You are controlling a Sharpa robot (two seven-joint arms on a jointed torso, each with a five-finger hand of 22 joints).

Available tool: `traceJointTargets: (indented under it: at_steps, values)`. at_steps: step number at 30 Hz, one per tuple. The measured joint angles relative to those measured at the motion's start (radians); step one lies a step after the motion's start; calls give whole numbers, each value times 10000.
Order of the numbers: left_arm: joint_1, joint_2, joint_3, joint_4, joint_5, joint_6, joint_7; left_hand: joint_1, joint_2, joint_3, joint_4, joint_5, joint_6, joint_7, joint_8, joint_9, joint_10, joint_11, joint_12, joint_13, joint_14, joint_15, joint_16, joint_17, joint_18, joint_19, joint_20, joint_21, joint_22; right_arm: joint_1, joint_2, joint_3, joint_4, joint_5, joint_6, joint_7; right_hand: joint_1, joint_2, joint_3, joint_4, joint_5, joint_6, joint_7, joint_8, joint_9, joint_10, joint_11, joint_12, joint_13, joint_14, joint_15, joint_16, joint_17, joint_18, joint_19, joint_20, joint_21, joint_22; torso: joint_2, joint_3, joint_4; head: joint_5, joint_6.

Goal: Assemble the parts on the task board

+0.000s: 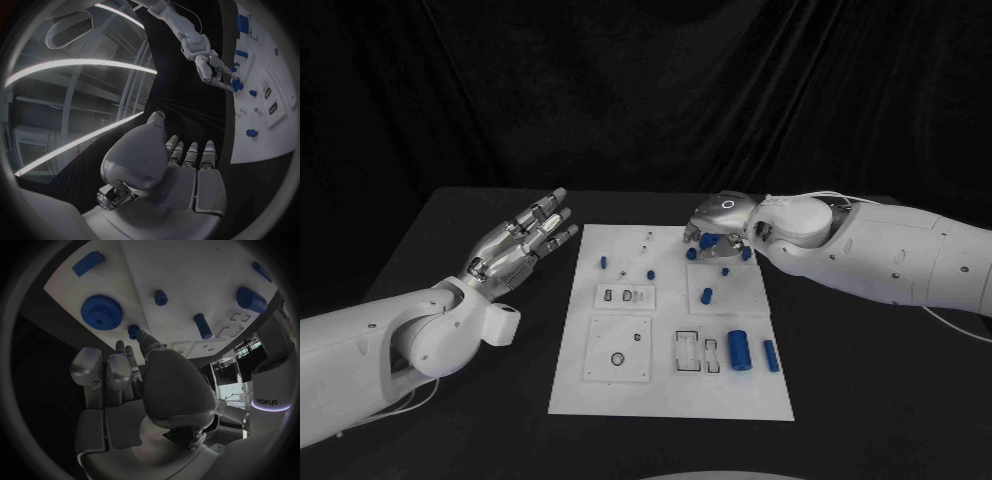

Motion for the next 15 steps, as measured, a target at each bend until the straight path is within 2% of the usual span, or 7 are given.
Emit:
traceJointTargets:
  at_steps: [15]
  values:
    - [0, 36, -1, -64, -3, 86, -24, 159, 0, 152, -152, 277, 19, 19, 0, -1, 0, 0, 0, 0, 36, 35, 38, 10, 0, 37, 37, 0, 0, -150, 207, 0, -407, 44, -135, 221, 0, 0, 193, -1, -1, 288, 9, 76, 76, 171, -6, 1, 3, 0, 0, 39, 33, 0, -37, 36, 0, 76, 19, -10, 6, 5, -105]
